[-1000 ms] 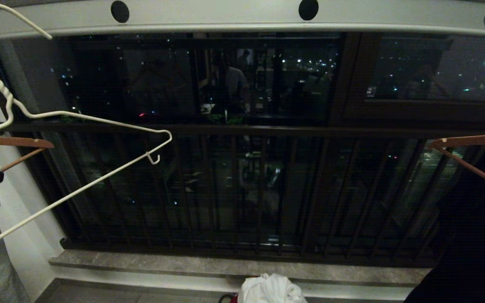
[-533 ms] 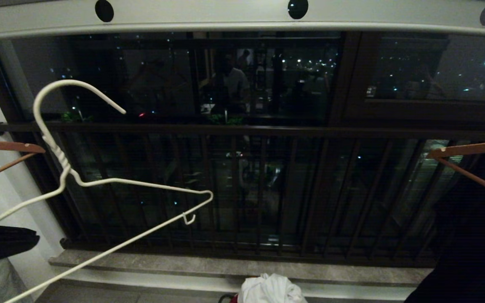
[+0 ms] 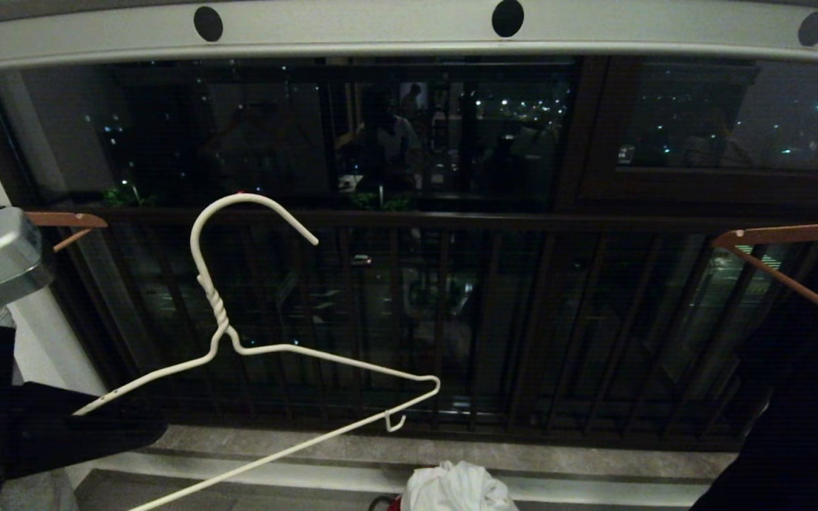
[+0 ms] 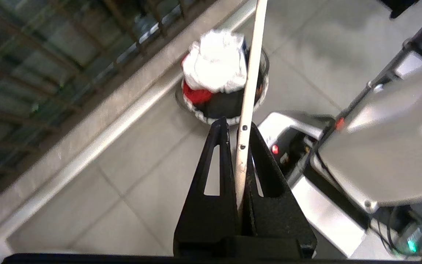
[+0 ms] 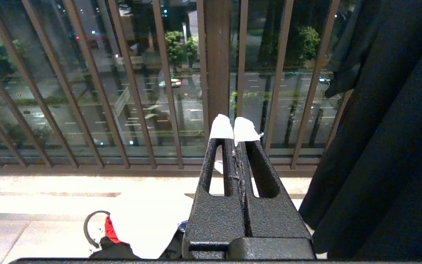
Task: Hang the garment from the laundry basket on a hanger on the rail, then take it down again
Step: Pick up clothes from the basket
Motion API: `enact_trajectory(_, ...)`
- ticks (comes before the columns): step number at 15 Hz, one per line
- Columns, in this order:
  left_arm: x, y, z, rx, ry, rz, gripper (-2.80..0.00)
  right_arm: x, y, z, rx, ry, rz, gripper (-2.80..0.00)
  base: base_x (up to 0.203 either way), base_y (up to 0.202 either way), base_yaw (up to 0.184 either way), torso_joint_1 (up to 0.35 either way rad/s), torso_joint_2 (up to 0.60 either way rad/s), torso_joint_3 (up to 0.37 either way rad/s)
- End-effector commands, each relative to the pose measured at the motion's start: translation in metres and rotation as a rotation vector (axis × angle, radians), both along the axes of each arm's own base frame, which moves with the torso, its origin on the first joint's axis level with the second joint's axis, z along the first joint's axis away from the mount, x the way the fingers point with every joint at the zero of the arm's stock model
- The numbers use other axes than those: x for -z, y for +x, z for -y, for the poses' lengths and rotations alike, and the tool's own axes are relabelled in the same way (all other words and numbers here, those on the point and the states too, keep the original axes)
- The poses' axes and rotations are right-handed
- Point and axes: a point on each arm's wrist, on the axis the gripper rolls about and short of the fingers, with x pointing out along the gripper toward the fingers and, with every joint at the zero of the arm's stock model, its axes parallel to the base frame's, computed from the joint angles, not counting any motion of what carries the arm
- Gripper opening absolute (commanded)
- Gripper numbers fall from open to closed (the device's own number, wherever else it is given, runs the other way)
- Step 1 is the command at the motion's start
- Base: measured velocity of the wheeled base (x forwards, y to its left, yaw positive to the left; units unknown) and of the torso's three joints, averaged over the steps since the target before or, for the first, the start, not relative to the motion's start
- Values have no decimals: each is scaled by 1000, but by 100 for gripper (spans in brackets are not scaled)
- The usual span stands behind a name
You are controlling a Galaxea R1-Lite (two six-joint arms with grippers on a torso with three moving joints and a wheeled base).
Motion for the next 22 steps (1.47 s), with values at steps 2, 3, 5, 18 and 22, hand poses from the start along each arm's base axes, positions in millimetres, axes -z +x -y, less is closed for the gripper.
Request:
enact_trajectory(2, 12, 35, -5, 3, -58, -55, -280, 0, 0, 0, -1, 0, -1, -280, 0, 0, 0, 0, 0, 0)
enact_trajectory(3, 16, 42, -11, 28, -85, -59, -280, 0, 0, 0, -1, 0, -1, -280, 0, 0, 0, 0, 0, 0)
enact_trajectory(5, 23, 53, -21, 104, -149, -60, -280, 0, 0, 0, -1, 0, -1, -280, 0, 0, 0, 0, 0, 0)
enact_trajectory(18, 33, 68, -26, 227, -282, -96, -280, 0, 0, 0, 1, -1, -1, -280, 0, 0, 0, 0, 0, 0)
enact_trajectory(22, 34, 68, -26, 229, -280, -94, -280, 0, 0, 0, -1, -1, -1, -280, 0, 0, 0, 0, 0, 0)
